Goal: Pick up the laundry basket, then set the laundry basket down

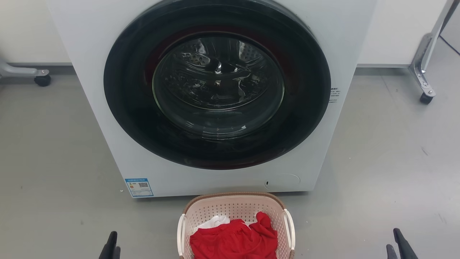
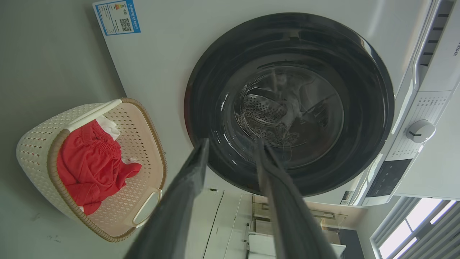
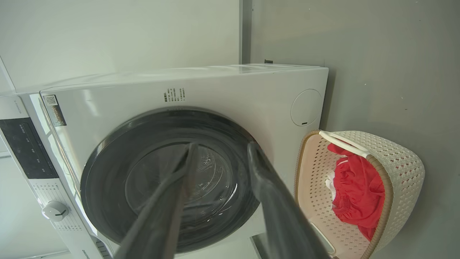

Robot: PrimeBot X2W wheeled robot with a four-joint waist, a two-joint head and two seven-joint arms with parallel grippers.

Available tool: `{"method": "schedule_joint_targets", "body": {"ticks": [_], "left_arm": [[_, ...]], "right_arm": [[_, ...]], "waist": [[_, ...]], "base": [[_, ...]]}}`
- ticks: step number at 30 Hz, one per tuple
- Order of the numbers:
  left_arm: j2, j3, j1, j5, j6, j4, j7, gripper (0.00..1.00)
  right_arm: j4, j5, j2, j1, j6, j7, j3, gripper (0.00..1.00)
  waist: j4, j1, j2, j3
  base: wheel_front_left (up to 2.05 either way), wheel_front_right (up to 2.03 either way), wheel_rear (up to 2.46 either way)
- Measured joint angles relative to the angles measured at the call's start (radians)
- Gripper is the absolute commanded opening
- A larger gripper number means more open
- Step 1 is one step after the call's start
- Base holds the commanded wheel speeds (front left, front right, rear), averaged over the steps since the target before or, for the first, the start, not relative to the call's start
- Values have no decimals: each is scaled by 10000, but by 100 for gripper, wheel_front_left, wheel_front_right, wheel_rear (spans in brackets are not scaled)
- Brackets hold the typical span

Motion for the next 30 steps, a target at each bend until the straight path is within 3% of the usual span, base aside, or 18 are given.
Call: {"method": "schedule_joint_targets", "body": {"ticks": [11, 15, 30], "left_arm": [[4, -424, -3, 357, 98, -150, -414, 100], [6, -531, -7, 654, 247, -245, -554, 100], [73, -1139, -80, 2713, 696, -558, -1062, 100]], "right_arm": [[-54, -153, -8, -5, -19, -370, 451, 100], [-94, -451, -12, -10, -186, -535, 629, 100], [-297, -2545, -42, -177, -688, -1037, 1461, 100]], "waist": [[4, 0, 0, 12], [7, 0, 0, 24], [15, 0, 0, 92]], "base": [[0, 0, 0], [0, 0, 0], [0, 0, 0]]}}
